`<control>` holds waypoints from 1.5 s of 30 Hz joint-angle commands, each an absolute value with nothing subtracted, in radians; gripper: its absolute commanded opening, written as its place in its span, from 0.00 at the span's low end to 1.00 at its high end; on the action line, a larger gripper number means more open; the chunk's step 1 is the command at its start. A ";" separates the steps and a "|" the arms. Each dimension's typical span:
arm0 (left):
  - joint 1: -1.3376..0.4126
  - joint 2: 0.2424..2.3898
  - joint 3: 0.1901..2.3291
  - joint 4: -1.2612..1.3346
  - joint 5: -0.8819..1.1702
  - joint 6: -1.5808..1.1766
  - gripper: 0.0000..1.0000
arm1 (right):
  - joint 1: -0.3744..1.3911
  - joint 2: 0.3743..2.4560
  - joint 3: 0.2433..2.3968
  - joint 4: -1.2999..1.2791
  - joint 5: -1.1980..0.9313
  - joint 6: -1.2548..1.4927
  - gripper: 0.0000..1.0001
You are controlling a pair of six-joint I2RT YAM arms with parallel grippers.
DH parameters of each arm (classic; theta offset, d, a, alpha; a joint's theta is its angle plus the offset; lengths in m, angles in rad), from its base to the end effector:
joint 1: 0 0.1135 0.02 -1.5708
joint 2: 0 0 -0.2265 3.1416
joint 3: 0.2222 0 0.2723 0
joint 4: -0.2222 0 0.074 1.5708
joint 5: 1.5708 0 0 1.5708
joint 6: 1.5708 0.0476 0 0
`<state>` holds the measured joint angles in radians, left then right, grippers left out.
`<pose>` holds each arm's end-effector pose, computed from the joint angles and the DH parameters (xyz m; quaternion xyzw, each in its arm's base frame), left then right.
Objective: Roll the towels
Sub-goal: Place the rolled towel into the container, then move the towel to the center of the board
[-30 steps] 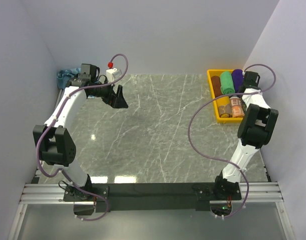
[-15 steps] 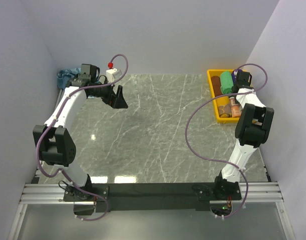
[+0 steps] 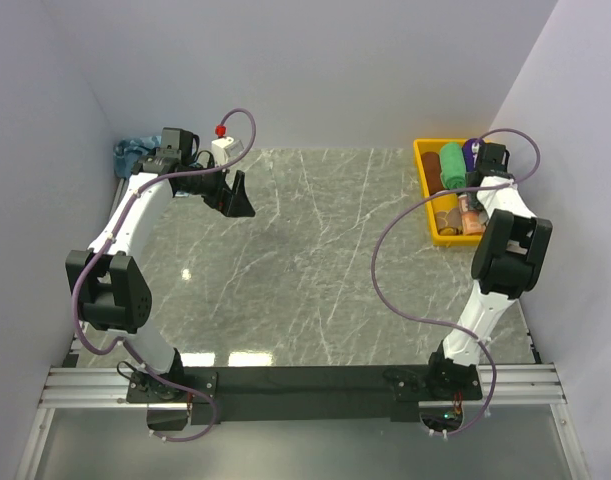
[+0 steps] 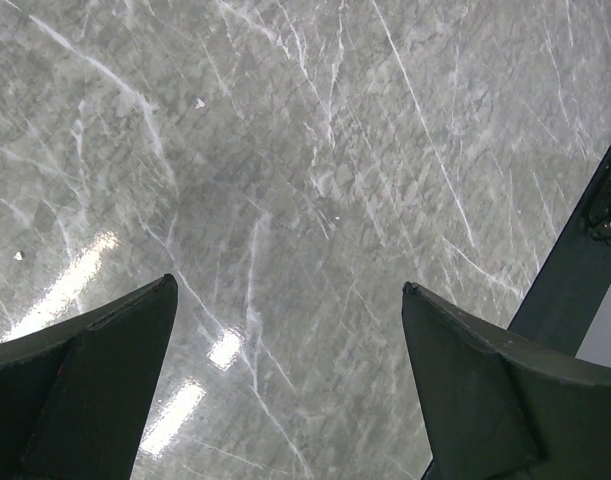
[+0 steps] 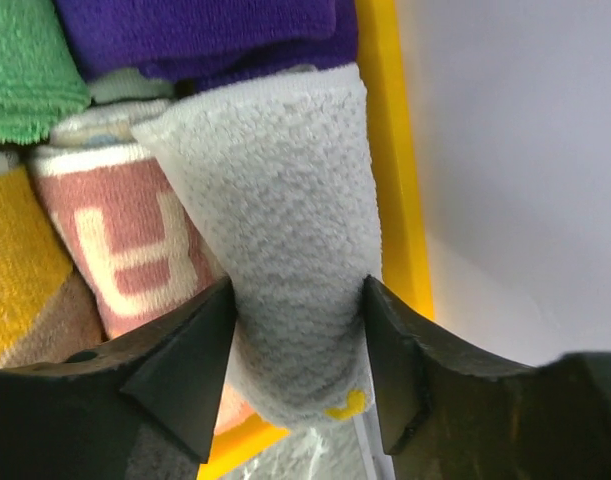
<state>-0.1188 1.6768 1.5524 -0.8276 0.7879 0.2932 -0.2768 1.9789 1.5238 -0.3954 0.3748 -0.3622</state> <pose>0.3707 -0.0782 0.2777 0.2943 0.8370 -0.3397 0.3119 0.4309 -0.1405 0.1696 0.0264 0.9214 -0.2743 0.2740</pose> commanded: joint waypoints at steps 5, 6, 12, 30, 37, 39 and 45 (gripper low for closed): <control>-0.123 1.658 1.580 -0.807 0.790 0.281 0.99 | -0.287 1.876 1.552 -0.475 0.330 -0.337 0.68; -0.121 1.666 1.582 -0.810 0.790 0.279 1.00 | -0.287 1.862 1.552 -0.486 0.322 -0.334 0.68; -0.107 1.689 1.612 -0.776 0.690 0.210 0.99 | -0.285 1.795 1.554 -0.520 0.301 -0.333 0.79; -0.005 2.262 2.104 -0.657 -0.078 0.276 1.00 | -0.098 1.496 1.528 -0.732 0.026 -0.334 0.91; 0.067 2.466 2.320 -0.689 -0.058 0.265 0.92 | -0.092 1.482 1.525 -0.787 0.017 -0.321 0.91; 0.077 2.502 2.339 -0.709 -0.038 0.256 0.89 | -0.092 1.483 1.522 -0.790 0.028 -0.322 0.91; 0.095 2.525 2.275 -0.710 0.031 0.259 0.71 | -0.092 1.496 1.549 -0.815 0.032 -0.322 0.91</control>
<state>0.0978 2.5221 2.2704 -0.7029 -0.0177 0.2573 -0.0887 1.5093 1.5276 -0.7956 0.0185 -0.3298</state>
